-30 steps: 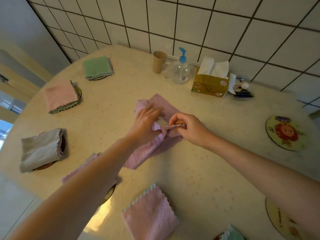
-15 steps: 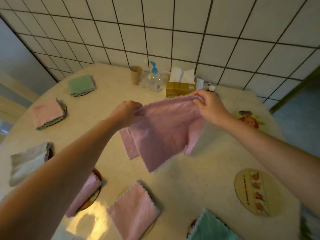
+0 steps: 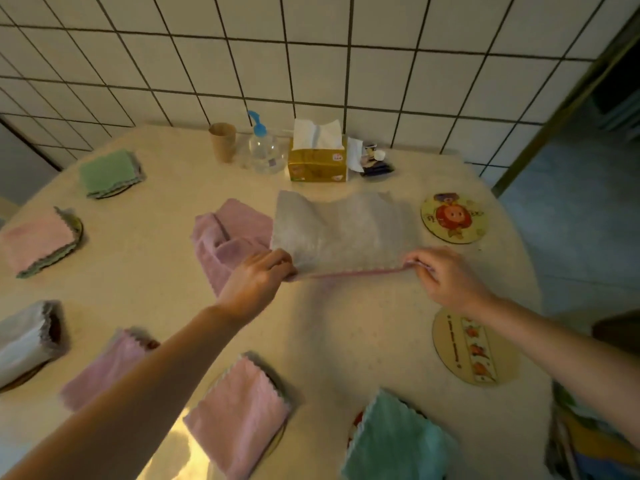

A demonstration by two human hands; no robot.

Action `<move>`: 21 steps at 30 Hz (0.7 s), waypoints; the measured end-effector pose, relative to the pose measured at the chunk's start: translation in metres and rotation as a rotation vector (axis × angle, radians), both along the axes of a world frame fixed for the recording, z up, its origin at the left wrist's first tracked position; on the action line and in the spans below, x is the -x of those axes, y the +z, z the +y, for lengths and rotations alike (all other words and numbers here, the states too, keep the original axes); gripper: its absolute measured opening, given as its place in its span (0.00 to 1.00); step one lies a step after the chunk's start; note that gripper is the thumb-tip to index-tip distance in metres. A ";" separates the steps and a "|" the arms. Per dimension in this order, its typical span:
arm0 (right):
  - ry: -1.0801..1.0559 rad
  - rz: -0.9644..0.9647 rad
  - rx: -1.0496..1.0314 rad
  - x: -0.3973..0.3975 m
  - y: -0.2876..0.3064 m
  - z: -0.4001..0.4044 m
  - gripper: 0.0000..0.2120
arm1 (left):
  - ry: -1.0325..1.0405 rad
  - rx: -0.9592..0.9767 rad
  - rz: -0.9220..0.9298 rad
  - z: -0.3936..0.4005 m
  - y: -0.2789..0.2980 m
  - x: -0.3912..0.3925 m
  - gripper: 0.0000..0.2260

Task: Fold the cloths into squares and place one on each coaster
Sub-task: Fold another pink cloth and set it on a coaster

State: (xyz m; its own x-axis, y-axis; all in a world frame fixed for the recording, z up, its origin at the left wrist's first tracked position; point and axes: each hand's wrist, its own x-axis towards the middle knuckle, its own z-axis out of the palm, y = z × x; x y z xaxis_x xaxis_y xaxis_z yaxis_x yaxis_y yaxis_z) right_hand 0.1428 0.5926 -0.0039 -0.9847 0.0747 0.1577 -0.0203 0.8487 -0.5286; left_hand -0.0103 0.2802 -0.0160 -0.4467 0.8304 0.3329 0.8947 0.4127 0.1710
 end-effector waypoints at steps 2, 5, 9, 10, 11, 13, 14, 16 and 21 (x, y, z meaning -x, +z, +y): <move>0.049 -0.189 -0.032 -0.027 -0.034 -0.004 0.11 | -0.059 0.109 -0.103 -0.010 -0.034 -0.023 0.11; 0.082 -0.416 -0.062 -0.061 -0.074 -0.005 0.13 | -0.101 0.281 -0.203 -0.025 -0.074 -0.050 0.14; 0.122 -0.470 -0.085 -0.091 -0.100 -0.001 0.13 | -0.070 0.397 -0.306 -0.039 -0.090 -0.073 0.10; 0.135 -0.476 -0.086 -0.097 -0.101 -0.001 0.13 | -0.088 0.419 -0.313 -0.040 -0.089 -0.077 0.09; 0.142 -0.479 -0.083 -0.103 -0.099 0.000 0.12 | -0.114 0.428 -0.307 -0.041 -0.090 -0.081 0.10; 0.130 -0.499 -0.056 -0.112 -0.096 0.003 0.11 | -0.084 0.471 -0.399 -0.041 -0.082 -0.092 0.09; 0.121 -0.503 -0.023 -0.115 -0.094 0.004 0.10 | -0.036 0.500 -0.483 -0.040 -0.078 -0.096 0.12; 0.085 -0.476 0.046 -0.116 -0.090 0.005 0.08 | 0.073 0.484 -0.645 -0.037 -0.075 -0.099 0.09; -0.173 -0.346 0.292 -0.082 -0.076 0.013 0.10 | 0.419 0.077 -1.032 -0.019 -0.070 -0.076 0.05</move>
